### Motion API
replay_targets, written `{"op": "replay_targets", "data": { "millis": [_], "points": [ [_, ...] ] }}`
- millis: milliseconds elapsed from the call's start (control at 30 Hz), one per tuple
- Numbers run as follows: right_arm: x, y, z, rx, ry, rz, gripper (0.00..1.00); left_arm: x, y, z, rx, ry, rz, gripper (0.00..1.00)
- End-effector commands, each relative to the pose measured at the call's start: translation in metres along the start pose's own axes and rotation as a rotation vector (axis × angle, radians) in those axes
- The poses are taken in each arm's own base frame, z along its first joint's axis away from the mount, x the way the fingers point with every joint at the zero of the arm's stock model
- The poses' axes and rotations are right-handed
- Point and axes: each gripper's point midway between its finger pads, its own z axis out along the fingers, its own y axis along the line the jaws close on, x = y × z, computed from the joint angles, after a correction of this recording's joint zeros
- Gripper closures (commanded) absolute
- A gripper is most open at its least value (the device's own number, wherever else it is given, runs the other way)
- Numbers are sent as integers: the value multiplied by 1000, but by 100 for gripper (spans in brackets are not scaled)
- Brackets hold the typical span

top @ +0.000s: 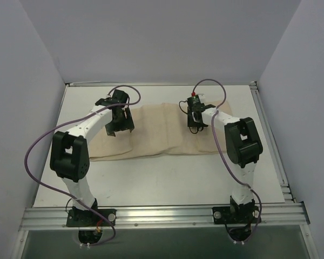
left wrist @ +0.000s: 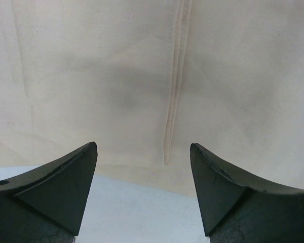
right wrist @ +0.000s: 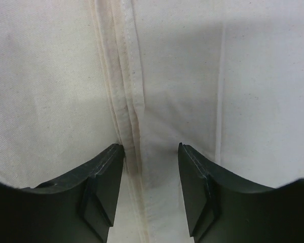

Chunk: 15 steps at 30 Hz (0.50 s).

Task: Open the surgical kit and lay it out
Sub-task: Open the surgical kit at the center of the board.

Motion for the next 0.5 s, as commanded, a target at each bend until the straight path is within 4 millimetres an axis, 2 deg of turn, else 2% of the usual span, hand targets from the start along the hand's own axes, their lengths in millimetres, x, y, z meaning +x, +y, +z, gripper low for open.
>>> {"op": "replay_targets", "data": {
  "millis": [0,100,133,167,233,267,333,367,433,467],
  "points": [
    [4,-10,6,75,22,2,55,-12,8,-4,-64,-33,22,17],
    [-3,-16,-6,93,-12,35,76,-12,8,-1,-72,-29,25,17],
    [-5,-21,-10,107,-28,46,78,-12,8,-1,-73,-28,23,17],
    [-14,-24,-21,105,-59,69,81,-13,9,-1,-78,-31,23,17],
    [-19,-28,-30,119,-67,86,93,-14,9,-1,-83,-37,22,17],
    [-32,-35,-39,149,-96,101,99,-13,10,1,-90,-33,22,18],
    [-34,-47,-47,204,-91,97,100,-16,10,1,-102,-37,17,19],
    [-44,-62,-53,276,-122,102,100,-14,13,4,-121,-31,19,19],
    [-42,-88,-59,396,-111,96,100,-15,14,7,-133,-32,18,19],
    [-48,-110,-65,502,-133,94,100,-17,13,10,-134,-34,20,19]
  ]
}}
